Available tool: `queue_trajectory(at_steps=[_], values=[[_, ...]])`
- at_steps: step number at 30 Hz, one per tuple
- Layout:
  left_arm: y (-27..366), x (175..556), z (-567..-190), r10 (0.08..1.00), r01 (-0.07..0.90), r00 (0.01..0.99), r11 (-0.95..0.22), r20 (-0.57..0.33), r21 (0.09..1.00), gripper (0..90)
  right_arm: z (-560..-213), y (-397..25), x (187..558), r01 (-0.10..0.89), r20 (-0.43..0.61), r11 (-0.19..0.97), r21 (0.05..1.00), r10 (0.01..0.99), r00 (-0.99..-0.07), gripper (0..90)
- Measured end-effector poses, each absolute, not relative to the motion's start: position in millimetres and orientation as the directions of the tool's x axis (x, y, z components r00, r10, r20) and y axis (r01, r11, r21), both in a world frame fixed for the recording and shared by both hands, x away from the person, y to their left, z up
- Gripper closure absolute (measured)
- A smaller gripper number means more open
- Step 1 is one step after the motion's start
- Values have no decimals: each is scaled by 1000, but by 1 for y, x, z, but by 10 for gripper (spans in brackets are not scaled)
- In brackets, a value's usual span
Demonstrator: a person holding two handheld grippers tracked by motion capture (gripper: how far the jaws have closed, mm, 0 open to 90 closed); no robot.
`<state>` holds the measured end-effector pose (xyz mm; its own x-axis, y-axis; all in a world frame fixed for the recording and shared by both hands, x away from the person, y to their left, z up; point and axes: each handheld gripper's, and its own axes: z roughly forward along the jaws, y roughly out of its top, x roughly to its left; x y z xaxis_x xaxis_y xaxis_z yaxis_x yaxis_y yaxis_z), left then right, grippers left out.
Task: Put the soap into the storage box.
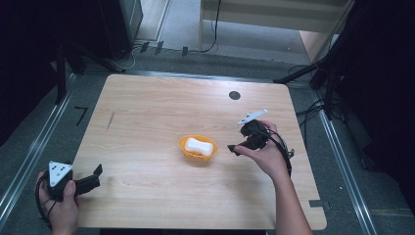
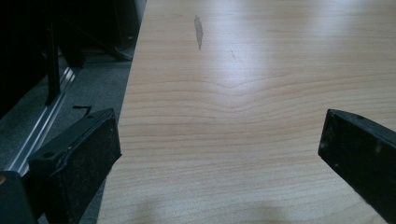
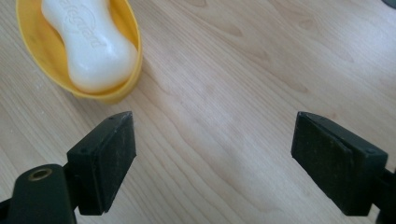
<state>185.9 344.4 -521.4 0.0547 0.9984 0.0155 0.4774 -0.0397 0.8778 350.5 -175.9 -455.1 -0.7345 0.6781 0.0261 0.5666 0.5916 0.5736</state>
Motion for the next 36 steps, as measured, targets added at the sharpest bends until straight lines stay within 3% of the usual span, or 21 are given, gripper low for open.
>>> queue_trajectory(at_steps=[36], values=[[343, 186, -522, 999, 471, 51, -40, 18, 881, 0, -498, -259, 307, 641, 85, 435, 632, 783, -616, 140]])
